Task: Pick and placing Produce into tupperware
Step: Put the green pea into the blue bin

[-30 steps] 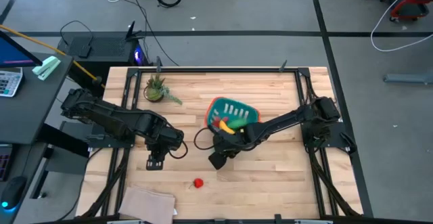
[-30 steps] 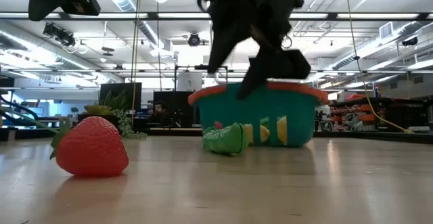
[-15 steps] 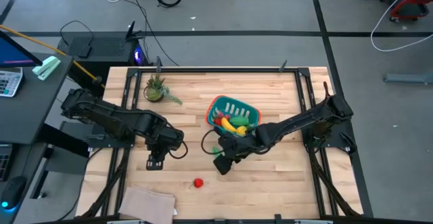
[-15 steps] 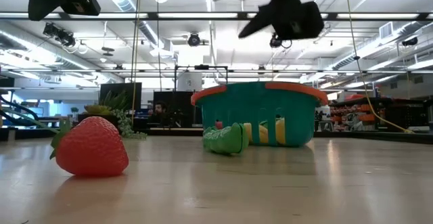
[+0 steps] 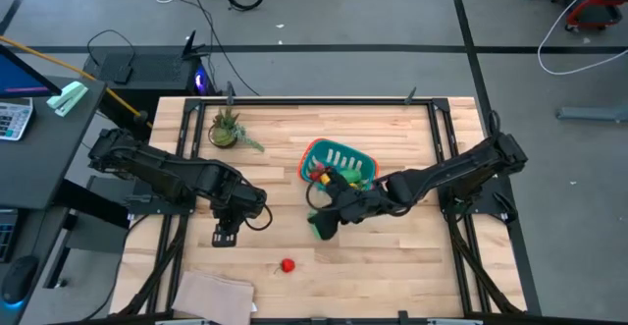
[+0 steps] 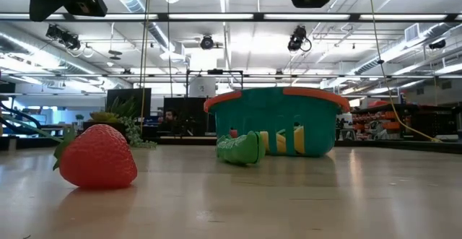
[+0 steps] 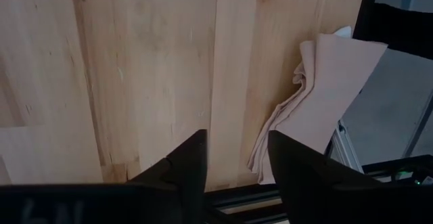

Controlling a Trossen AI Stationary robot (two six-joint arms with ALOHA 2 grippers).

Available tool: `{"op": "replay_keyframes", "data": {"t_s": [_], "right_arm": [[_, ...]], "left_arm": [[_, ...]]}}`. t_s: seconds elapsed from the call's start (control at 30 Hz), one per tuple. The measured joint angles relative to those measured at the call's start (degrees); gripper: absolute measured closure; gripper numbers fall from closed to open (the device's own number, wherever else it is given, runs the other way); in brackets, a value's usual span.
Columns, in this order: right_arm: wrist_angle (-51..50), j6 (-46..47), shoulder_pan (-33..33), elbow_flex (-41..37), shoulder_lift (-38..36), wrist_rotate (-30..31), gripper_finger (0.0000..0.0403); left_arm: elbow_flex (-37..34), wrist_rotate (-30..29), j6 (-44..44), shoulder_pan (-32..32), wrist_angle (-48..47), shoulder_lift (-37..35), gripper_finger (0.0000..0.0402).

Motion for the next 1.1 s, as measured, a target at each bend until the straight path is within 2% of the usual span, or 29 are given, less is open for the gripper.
{"op": "replay_keyframes", "data": {"t_s": [0.1, 0.2, 0.4, 0.53, 0.7, 0.8, 1.1], "right_arm": [[0.5, -3.3, 0.3, 0.0, 0.2, 3.9, 0.0167], [-0.2, 2.6, 0.4, 0.0, 2.1, 3.9, 0.0167], [-4.2, 15.0, 0.1, 0.0, 7.5, 1.5, 0.0167], [-4.1, 19.3, 0.2, 0.0, 10.1, -2.7, 0.0167], [-3.3, 22.6, 0.2, 0.0, 10.8, -3.5, 0.0167], [-4.0, 21.1, 0.1, 0.0, 10.8, -3.4, 0.0167], [-4.4, 5.6, -1.6, 0.0, 10.7, -3.3, 0.0167]], "left_arm": [[0.0, 0.0, 0.0, 0.0, 0.0, 0.0, 0.0244], [0.0, 0.0, -0.1, 0.0, 0.0, 0.0, 0.0249], [0.0, 0.0, 0.0, 0.0, 0.0, 0.0, 0.0259], [0.0, 0.0, 0.1, 0.0, 0.0, 0.0, 0.0265], [0.0, 0.0, 0.2, 0.0, 0.0, 0.0, 0.0266], [0.0, 0.0, 0.2, 0.0, 0.0, 0.0, 0.0265], [0.0, -1.9, -0.1, 0.0, 0.0, 0.0, 0.0271]]}}
